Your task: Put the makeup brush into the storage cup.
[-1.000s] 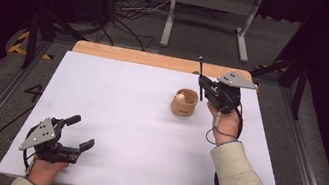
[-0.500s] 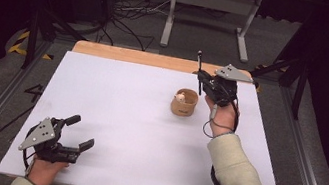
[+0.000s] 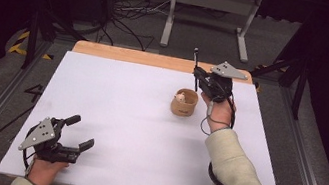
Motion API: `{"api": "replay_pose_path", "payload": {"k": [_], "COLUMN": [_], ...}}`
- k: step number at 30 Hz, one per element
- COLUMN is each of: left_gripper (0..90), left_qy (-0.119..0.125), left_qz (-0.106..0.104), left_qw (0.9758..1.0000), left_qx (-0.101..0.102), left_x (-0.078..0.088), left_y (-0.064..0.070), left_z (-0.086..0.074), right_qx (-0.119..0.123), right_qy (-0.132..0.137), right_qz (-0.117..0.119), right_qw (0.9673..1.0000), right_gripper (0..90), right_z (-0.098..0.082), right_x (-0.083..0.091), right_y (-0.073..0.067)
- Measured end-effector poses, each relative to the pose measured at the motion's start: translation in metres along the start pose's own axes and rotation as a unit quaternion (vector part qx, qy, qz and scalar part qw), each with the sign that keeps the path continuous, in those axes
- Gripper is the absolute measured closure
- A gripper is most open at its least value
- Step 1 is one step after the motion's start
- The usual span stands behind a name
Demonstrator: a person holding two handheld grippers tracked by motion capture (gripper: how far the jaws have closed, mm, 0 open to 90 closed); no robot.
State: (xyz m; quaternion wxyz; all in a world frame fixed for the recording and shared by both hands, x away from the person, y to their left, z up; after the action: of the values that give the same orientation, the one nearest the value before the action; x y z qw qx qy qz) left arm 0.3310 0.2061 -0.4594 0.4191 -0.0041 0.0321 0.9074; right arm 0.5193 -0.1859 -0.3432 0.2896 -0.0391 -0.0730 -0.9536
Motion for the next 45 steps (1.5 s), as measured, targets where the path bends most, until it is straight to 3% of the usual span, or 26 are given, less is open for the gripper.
{"api": "replay_pose_path", "payload": {"k": [3,22,26,45], "left_gripper": [7.9,7.9,7.9,7.9], "left_qy": [0.000,0.000,0.000,-0.001], "left_qz": [0.000,-0.001,0.000,-0.001], "left_qw": [1.0000,1.0000,1.0000,1.0000], "left_qx": [0.000,0.000,0.002,-0.001], "left_x": [0.000,0.000,0.000,0.000], "left_y": [0.000,0.000,0.000,0.000], "left_z": [0.000,0.000,0.000,0.000], "right_qx": [-0.011,-0.020,-0.034,-0.053], "right_qy": [0.005,0.014,0.016,0.001], "right_qz": [-0.001,-0.009,-0.011,-0.010], "right_qw": [0.9999,0.9997,0.9992,0.9986], "right_gripper": [83.2,83.3,83.4,83.2], "right_z": [-0.001,-0.020,-0.024,-0.047], "right_x": [-0.002,-0.007,-0.008,-0.008], "right_y": [0.000,-0.001,-0.001,-0.002]}}
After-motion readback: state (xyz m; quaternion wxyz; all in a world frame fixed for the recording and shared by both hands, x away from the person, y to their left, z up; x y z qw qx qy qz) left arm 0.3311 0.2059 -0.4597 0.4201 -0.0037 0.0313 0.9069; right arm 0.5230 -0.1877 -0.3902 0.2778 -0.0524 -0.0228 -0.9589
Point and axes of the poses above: each handheld gripper's, and its own axes: x roughly backward along the jaws, z roughly out of its top, y roughly to its right, the point moved 4 cm from there along -x, roughly forward along the jaws, and after that the axes turned 11 degrees about y, right-handed, at the moved point
